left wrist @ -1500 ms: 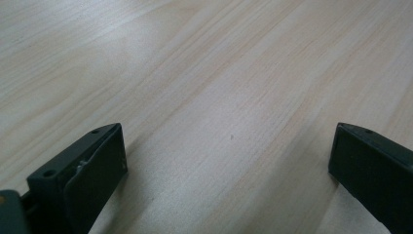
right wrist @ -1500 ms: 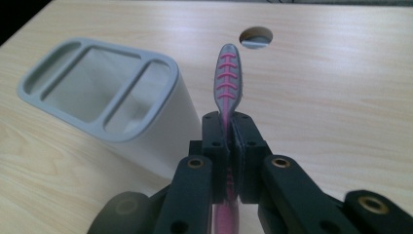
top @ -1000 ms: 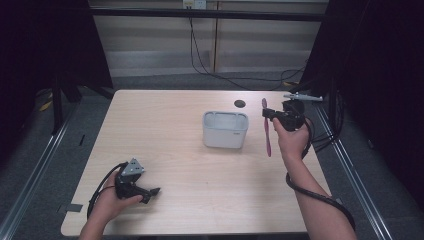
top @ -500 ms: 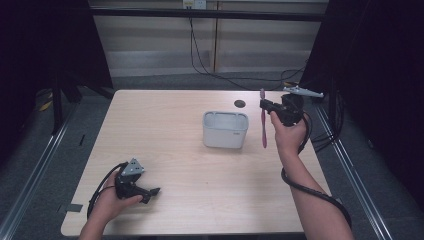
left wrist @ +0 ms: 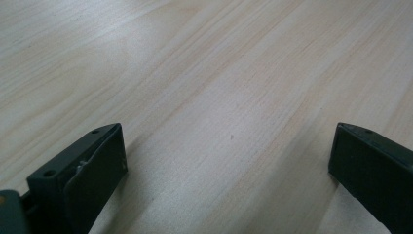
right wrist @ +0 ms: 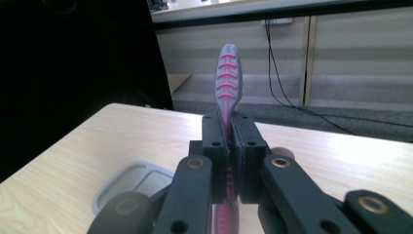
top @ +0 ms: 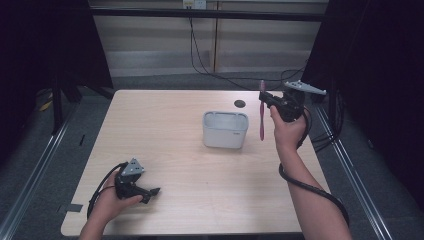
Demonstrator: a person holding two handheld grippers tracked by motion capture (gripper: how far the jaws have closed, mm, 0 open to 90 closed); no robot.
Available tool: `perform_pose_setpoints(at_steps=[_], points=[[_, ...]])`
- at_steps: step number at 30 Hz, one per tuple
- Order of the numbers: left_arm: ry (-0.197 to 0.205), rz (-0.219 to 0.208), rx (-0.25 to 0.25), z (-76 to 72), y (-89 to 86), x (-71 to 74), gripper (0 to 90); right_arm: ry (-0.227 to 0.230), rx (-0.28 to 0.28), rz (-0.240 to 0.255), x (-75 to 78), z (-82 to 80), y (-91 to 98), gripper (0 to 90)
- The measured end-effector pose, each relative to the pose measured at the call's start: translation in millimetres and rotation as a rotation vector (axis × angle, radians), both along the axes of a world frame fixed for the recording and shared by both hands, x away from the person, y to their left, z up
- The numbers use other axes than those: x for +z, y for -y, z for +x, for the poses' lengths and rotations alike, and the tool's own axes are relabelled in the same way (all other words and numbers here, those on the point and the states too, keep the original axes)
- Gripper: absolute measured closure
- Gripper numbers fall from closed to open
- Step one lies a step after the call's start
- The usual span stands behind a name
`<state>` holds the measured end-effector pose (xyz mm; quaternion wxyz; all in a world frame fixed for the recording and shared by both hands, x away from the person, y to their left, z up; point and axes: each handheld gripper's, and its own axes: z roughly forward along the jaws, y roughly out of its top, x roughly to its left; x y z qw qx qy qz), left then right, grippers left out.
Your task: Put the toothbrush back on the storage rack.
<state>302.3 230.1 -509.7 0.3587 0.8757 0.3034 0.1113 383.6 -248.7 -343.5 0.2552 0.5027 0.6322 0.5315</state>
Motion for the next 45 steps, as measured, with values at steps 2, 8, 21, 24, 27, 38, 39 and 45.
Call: perform_pose_setpoints(at_steps=[2, 8, 21, 24, 27, 38, 39, 45], points=[[0.001, -0.001, -0.002, 0.1, 0.0, -0.1, 0.0, 0.010, 0.002, 0.003, 1.8, 0.3, -0.6, 85.7], [0.000, 0.001, 0.001, 0.0, 0.0, 0.1, 0.0, 0.048, 0.008, -0.003, 7.2, 1.3, -5.1, 85.7], [0.003, -0.009, 0.009, -0.2, 0.6, -0.3, 0.0, 0.110, 0.029, -0.008, 20.6, 5.7, -15.5, 85.7], [0.003, -0.010, 0.008, -0.2, 0.6, -0.4, 0.0, 0.124, 0.038, -0.005, 22.3, 6.5, -18.6, 85.7], [0.003, -0.009, 0.008, -0.2, 0.6, -0.3, 0.0, 0.133, 0.048, 0.006, 23.3, 7.0, -21.0, 85.7], [0.003, -0.011, 0.008, -0.2, 0.6, -0.5, 0.0, 0.164, 0.077, 0.005, 28.5, 8.8, -31.2, 85.7], [0.003, -0.009, 0.007, -0.2, 0.6, -0.4, 0.0, 0.170, 0.080, 0.005, 28.8, 8.9, -32.1, 85.7], [0.003, -0.011, 0.008, -0.2, 0.7, -0.4, 0.0, 0.178, 0.105, 0.006, 26.2, 10.4, -36.6, 85.6]])
